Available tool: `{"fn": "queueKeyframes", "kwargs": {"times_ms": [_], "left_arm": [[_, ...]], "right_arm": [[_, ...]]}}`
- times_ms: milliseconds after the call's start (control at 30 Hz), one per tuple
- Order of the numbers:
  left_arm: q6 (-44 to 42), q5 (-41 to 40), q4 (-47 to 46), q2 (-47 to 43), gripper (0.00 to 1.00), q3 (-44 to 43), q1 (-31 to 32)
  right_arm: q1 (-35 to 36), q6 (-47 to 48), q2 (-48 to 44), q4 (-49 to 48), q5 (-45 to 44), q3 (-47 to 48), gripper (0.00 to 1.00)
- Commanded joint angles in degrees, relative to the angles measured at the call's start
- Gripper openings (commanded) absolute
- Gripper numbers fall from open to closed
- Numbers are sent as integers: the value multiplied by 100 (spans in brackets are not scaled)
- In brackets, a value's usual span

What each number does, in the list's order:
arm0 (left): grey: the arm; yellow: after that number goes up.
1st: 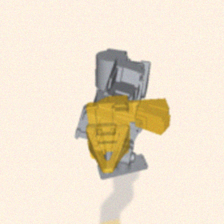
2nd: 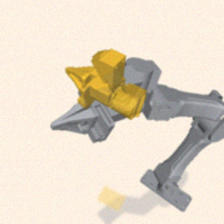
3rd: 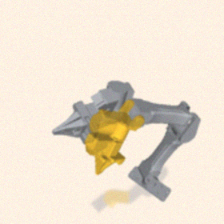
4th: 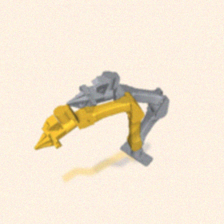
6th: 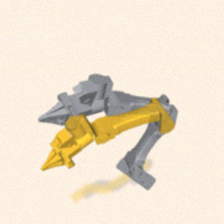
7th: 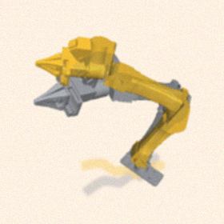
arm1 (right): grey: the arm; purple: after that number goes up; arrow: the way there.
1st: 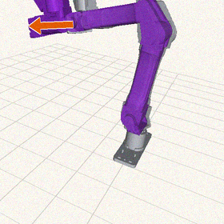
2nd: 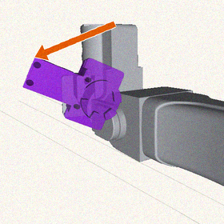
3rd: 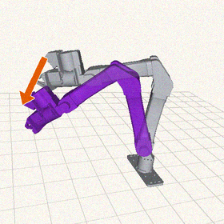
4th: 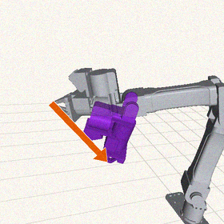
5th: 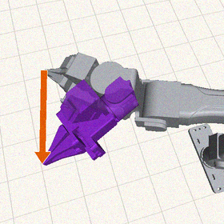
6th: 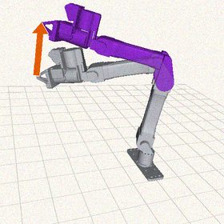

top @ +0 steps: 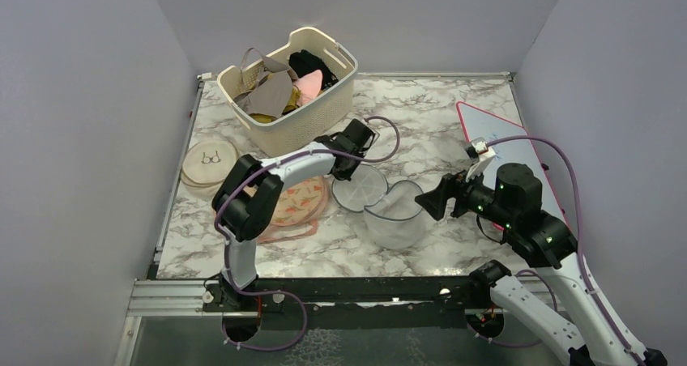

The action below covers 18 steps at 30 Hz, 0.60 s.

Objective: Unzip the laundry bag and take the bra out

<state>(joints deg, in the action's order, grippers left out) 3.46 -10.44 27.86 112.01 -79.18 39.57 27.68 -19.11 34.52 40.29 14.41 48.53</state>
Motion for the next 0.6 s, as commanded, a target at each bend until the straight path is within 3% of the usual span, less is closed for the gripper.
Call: {"fn": "queueKeyframes", "kwargs": {"times_ms": [0, 167, 367, 567], "left_arm": [[-15, -661, -416, -952, 0, 341, 240], [10, -747, -801, -1775, 0, 709, 367], [-144, -1546, -1322, -2801, 0, 1231, 558], [-132, -1210, -1822, -3663, 0, 1682, 709]], "right_arm": [[17, -4, -8, -122, -130, -73, 78], [11, -18, -80, -152, -149, -89, 78], [6, -14, 93, -139, -134, -88, 78], [10, -13, 142, -135, -146, -86, 77]]}}
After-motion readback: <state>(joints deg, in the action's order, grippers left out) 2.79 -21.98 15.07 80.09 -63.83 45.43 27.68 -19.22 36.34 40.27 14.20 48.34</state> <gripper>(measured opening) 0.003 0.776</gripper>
